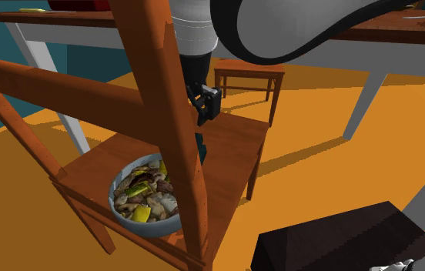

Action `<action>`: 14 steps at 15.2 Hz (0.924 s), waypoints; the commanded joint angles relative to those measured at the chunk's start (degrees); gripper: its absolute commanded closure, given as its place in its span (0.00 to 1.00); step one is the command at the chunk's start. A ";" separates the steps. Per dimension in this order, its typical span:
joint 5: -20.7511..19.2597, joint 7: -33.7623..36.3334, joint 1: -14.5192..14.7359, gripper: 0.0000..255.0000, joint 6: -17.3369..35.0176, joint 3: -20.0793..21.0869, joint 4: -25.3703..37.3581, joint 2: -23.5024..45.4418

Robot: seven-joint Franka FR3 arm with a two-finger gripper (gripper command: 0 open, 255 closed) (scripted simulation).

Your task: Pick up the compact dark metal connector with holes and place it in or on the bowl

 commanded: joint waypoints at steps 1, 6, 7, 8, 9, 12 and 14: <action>0.01 0.00 0.00 0.00 0.10 -0.03 -0.03 0.05; 0.01 0.00 0.00 1.00 0.08 -0.02 -0.03 0.04; 0.01 0.00 0.00 1.00 0.08 -0.02 -0.03 0.04; 0.01 0.00 0.00 1.00 0.08 -0.02 -0.03 0.04; 0.01 0.00 0.00 1.00 0.08 -0.02 -0.03 0.04; 0.01 0.00 0.00 1.00 0.08 -0.02 -0.03 0.04; 0.01 0.00 0.00 1.00 0.08 -0.02 -0.03 0.04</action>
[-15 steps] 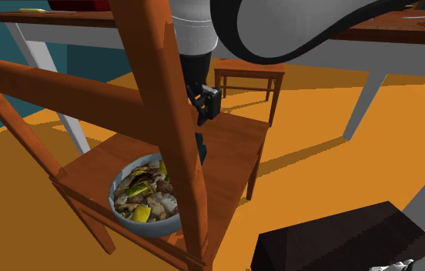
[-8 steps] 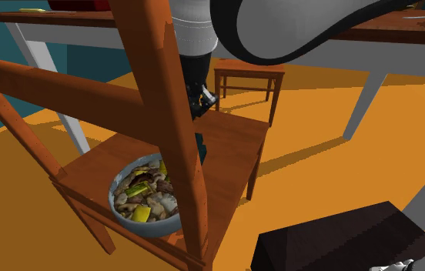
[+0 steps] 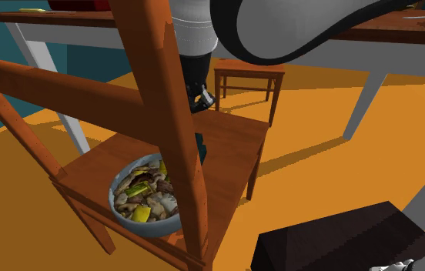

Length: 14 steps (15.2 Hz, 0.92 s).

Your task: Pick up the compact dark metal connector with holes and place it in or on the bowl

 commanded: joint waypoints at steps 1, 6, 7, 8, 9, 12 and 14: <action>0.00 0.00 0.00 0.00 0.00 0.00 0.00 0.00; 8.04 -11.25 -0.25 0.00 1.40 -5.79 1.68 8.62; 9.85 -13.62 -0.56 0.00 1.57 -6.64 2.08 10.56; 11.69 -16.02 -0.92 0.00 1.70 -7.41 2.50 12.56; 13.55 -18.42 -1.42 0.00 1.77 -8.01 2.95 14.60; 17.47 -23.53 -3.08 0.00 1.73 -8.63 4.02 19.10; 18.05 -23.95 -3.49 0.00 3.23 -8.60 3.28 19.99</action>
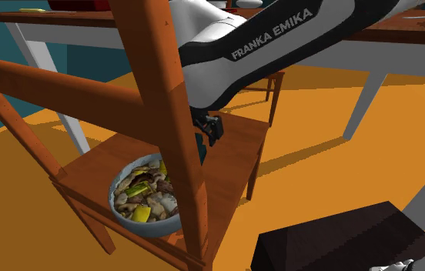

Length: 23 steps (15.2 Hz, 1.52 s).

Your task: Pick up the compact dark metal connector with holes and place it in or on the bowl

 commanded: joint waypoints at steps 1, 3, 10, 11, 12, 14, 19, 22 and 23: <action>0.85 -0.75 -0.41 0.00 1.22 -0.02 -0.44 1.12; 1.52 -1.22 -0.80 0.00 2.71 -0.01 -1.11 2.10; 2.46 -1.89 -1.34 0.00 4.62 0.09 -1.90 3.42; 2.46 -1.89 -1.34 0.00 4.62 0.09 -1.90 3.42; 2.46 -1.89 -1.34 0.00 4.62 0.09 -1.90 3.42; 2.45 -1.88 -1.34 1.00 4.61 0.09 -1.90 3.41; 2.43 -1.86 -1.33 1.00 4.63 0.08 -1.95 3.38; 2.42 -1.86 -1.33 1.00 4.63 0.08 -1.95 3.38; 2.46 -1.89 -1.34 1.00 4.62 0.09 -1.90 3.42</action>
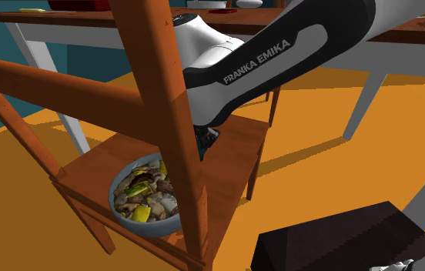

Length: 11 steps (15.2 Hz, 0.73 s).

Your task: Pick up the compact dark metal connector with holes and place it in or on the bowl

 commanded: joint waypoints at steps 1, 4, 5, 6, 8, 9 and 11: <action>-0.30 0.10 0.12 1.00 -0.74 -0.08 0.39 -0.46; -1.17 0.36 0.47 1.00 -2.95 -0.27 1.55 -1.79; -1.43 0.44 0.57 1.00 -3.70 -0.32 1.95 -2.21; -1.69 0.51 0.67 1.00 -4.44 -0.35 2.37 -2.61; -2.16 0.61 0.85 1.00 -5.93 -0.41 3.25 -3.38; -2.37 0.65 0.94 1.00 -6.67 -0.43 3.71 -3.75; -2.77 0.71 1.09 1.00 -8.16 -0.44 4.66 -4.43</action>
